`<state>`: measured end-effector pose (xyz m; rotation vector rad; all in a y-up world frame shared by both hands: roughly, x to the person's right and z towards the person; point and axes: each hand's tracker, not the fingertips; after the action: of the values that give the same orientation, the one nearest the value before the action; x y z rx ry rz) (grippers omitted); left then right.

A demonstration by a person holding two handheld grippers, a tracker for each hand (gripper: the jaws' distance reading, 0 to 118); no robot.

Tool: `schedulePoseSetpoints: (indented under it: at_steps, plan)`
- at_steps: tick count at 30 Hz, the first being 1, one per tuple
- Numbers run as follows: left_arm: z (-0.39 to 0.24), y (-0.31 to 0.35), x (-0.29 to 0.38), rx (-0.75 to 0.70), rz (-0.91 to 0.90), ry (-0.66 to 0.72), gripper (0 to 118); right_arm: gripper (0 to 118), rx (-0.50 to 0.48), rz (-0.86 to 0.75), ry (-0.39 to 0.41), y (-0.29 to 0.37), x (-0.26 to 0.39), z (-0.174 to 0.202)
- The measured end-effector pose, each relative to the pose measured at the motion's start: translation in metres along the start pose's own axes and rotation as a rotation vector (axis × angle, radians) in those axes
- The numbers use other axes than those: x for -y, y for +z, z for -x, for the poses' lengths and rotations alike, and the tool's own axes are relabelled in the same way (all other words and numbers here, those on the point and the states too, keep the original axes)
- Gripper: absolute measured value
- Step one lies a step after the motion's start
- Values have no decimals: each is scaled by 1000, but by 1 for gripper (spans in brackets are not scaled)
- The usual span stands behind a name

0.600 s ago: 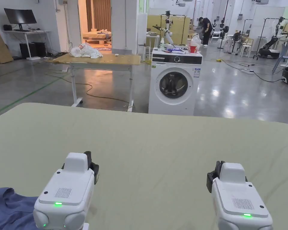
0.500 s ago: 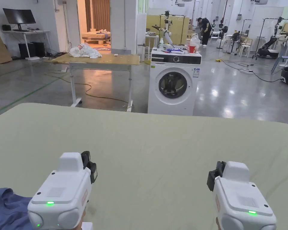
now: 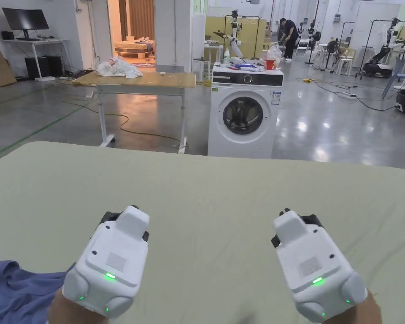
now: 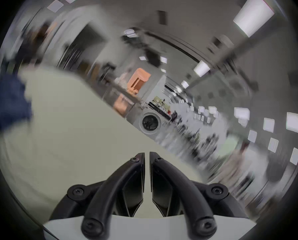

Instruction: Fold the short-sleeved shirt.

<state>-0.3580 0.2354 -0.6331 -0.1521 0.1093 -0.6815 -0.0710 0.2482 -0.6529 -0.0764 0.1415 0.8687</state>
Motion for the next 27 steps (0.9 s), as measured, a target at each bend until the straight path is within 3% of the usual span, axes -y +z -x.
schedulePoseSetpoints:
  at_steps: [2, 4, 6, 8, 9, 12, 20, 23, 25, 27]
  plan:
    - [-8, -1, 5, -29, -9, -236, 0, 5, 23, 5, 258, 0, 0, 13]
    - [-15, -1, 11, -54, -24, -427, 0, 5, 39, 1, 426, 1, 6, 22]
    - [-17, 3, 15, -76, -55, -560, 0, 5, 29, -8, 476, 2, 13, 26]
    - [-17, 7, 16, -68, -81, -573, 0, 5, 15, 7, 434, 4, 15, 29]
    - [-15, 11, 14, -34, -101, -500, 0, 5, 16, 16, 395, 2, 19, 28]
    - [-4, 12, 8, -9, -76, -177, 0, 5, 35, 36, 173, 3, 19, 25]
    - [30, 8, 14, 74, -29, 718, 0, 5, 78, 92, -602, 12, 12, -4]
    - [31, 11, 17, 73, -17, 825, 0, 5, 79, 124, -857, 11, 21, -10]
    - [31, 13, 18, 71, -22, 824, 0, 4, 88, 108, -904, 8, 28, -9]
    - [29, 17, 18, 76, -37, 828, 0, 4, 94, 99, -876, 9, 29, -8]
